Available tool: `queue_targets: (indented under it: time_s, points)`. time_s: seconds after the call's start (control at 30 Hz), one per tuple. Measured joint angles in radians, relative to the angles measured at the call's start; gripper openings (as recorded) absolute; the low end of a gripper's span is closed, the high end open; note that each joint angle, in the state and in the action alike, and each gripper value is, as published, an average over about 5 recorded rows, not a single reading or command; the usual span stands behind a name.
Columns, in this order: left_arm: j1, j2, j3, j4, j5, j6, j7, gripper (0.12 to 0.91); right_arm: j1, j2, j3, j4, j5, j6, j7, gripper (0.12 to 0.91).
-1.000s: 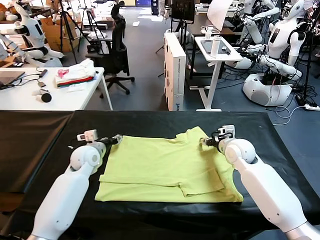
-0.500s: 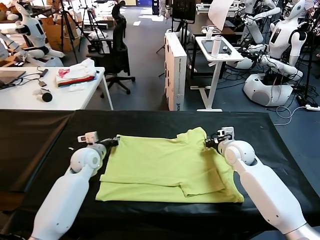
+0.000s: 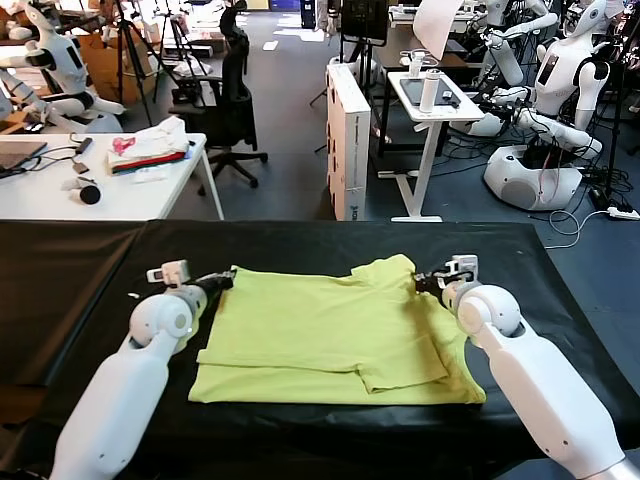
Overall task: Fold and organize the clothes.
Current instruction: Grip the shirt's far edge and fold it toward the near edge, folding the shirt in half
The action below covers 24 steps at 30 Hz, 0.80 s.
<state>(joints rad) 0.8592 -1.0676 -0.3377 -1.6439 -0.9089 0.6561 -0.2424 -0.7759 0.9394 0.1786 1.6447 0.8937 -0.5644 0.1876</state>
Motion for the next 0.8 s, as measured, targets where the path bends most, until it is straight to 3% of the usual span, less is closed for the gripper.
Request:
queue_targets:
  time_s: [0.5, 0.8]
  points:
    - [0.263, 0.058, -0.147, -0.335, -0.062, -0.004, -0.026, 0.199, -0.265, -0.125, 0.167, 0.266, -0.012, -0.013, -0.003, 0.139]
    - [0.418, 0.037, -0.208, -0.490, -0.060, 0.025, -0.061, 0.199, -0.434, -0.155, 0.233, 0.391, -0.056, -0.128, 0.049, 0.139]
